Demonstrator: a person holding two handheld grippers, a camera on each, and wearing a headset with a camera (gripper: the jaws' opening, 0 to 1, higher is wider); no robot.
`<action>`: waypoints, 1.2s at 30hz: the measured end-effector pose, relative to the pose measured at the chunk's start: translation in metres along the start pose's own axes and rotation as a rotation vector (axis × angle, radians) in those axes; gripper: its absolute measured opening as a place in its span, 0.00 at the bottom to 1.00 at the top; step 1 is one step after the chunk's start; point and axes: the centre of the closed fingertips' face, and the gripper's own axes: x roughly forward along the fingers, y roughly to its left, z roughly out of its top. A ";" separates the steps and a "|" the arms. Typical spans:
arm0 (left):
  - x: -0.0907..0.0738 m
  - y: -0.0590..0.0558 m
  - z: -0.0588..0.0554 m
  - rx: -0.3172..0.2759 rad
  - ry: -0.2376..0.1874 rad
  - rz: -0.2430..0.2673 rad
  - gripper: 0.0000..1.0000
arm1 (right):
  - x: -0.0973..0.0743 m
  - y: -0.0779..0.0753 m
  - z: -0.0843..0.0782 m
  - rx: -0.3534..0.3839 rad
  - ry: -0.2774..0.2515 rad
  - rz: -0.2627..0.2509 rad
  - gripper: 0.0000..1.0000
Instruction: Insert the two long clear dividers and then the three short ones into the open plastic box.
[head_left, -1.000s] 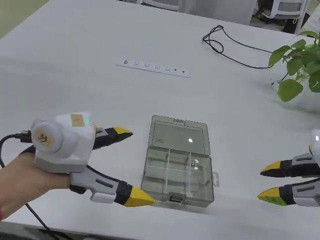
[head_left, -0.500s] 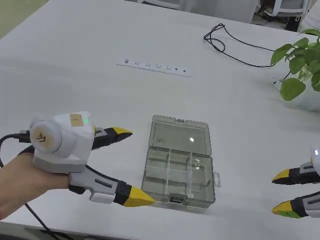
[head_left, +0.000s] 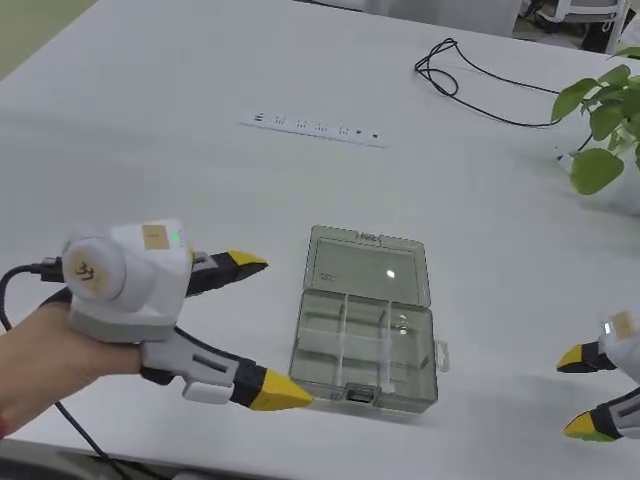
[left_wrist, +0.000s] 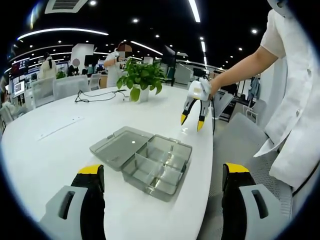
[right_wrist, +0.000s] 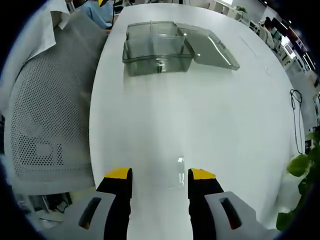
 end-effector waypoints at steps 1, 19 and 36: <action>0.000 0.000 0.000 -0.001 0.000 0.000 1.00 | 0.001 -0.001 -0.001 -0.006 0.005 -0.002 0.45; 0.001 0.000 -0.001 -0.006 0.003 -0.004 1.00 | 0.011 -0.005 -0.011 -0.022 0.049 0.010 0.41; 0.000 -0.003 -0.002 -0.002 0.006 -0.011 1.00 | 0.011 -0.004 -0.011 -0.022 0.056 -0.002 0.33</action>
